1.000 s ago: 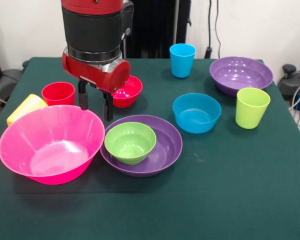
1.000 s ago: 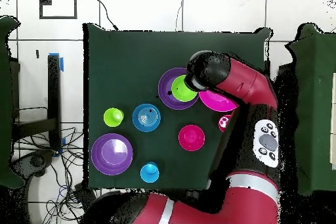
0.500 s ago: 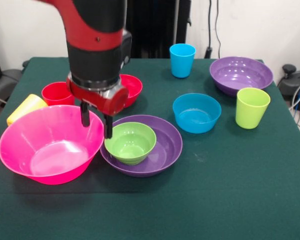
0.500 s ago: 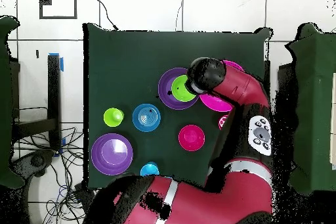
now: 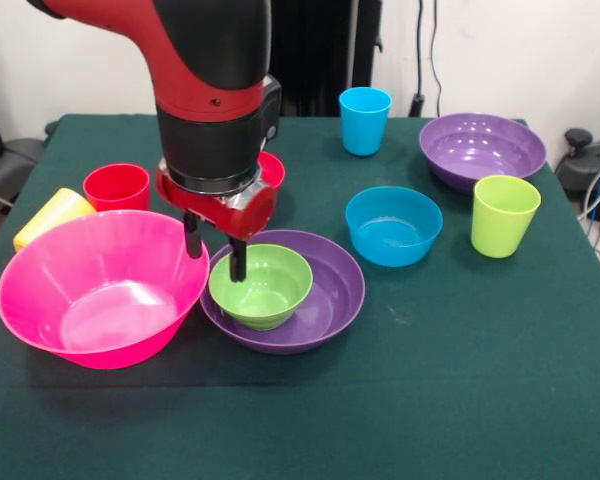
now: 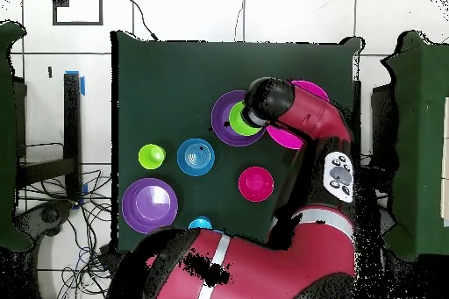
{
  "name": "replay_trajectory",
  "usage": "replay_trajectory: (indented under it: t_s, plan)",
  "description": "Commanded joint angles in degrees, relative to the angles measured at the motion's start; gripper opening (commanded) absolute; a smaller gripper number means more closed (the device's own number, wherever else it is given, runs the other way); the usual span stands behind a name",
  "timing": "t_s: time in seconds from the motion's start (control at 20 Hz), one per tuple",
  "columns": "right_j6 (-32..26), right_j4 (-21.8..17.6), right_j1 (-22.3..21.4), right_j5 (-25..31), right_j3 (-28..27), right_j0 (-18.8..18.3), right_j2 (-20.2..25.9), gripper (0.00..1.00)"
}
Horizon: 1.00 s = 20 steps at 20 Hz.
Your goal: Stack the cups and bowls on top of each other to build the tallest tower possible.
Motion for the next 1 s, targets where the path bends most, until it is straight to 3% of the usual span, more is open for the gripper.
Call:
replay_trajectory:
  t_s: [0.05, 0.25, 0.3, 0.55, 1.0]
  plan:
    - [8.4, 1.5, 1.9, 0.9, -2.6, 0.0, 4.8, 1.00]
    - [6.8, 0.9, 3.3, -3.4, -0.8, -1.2, 4.9, 1.00]
    - [6.6, 0.4, 3.6, -3.4, -0.8, -1.2, 4.4, 0.00]
    - [6.1, -1.7, 4.7, -5.8, -1.2, -0.8, 2.2, 0.00]
    - [5.5, -1.3, 5.2, -6.0, -1.7, -0.9, 2.0, 0.00]
